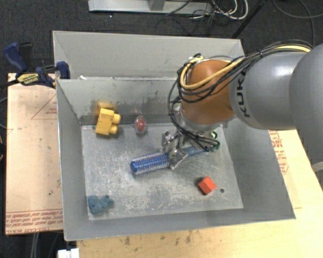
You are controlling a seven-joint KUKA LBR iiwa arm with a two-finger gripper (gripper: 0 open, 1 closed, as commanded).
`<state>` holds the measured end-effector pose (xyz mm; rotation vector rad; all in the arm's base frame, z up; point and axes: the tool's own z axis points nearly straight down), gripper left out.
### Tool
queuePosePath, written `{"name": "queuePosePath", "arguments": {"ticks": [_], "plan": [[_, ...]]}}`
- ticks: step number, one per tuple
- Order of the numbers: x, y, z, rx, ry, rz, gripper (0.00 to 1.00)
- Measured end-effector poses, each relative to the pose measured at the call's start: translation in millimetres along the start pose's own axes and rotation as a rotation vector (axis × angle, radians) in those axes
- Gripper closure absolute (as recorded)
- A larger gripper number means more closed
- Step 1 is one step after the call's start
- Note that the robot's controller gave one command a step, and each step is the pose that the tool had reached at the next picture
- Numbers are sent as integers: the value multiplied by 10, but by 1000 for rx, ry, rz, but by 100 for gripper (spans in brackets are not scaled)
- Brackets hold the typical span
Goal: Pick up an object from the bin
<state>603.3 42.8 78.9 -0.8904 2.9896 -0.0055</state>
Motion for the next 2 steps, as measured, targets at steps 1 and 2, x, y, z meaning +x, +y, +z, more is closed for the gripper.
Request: {"name": "queuePosePath", "arguments": {"ticks": [1,2], "plan": [[-44,75,-1108,-6,10,-4,100],[-327,540,-1446,-13,13,-382,100]]}}
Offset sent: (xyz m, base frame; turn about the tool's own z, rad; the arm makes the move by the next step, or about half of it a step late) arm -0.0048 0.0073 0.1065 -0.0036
